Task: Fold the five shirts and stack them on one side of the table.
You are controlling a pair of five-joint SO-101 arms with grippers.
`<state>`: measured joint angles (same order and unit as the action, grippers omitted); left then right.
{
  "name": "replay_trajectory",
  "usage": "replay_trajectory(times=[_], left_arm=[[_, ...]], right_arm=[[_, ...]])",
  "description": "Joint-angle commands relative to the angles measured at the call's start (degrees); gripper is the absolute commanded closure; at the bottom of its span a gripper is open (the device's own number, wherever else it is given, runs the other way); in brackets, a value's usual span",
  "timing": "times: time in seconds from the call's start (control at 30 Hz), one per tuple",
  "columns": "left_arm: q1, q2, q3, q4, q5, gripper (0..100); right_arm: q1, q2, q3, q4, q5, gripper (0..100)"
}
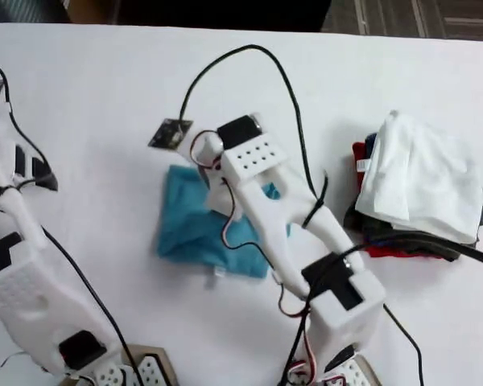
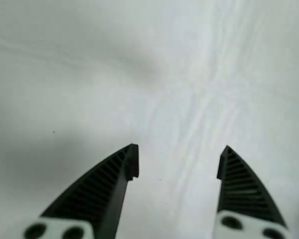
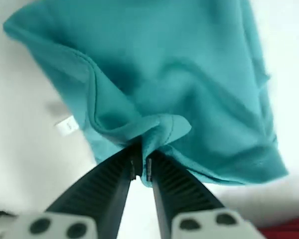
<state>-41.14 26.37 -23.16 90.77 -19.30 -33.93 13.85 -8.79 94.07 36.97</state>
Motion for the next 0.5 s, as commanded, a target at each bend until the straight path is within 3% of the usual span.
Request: replay_trajectory(times=[0.0, 0.23, 0.47], left_arm=[[-0.4, -3.5, -2.5, -0.5, -0.3, 73], [-0.4, -3.5, -2.5, -0.3, -0.3, 73], [-0.3, -3.5, -2.4, -0.4, -0.4, 73]], right_arm=[[0.5, -4.8, 2.3, 1.6, 0.3, 97.7], [0.4, -5.6, 15.5, -2.0, -0.1, 97.3], [0.3, -10.2, 16.4, -2.1, 0.4, 83.9]])
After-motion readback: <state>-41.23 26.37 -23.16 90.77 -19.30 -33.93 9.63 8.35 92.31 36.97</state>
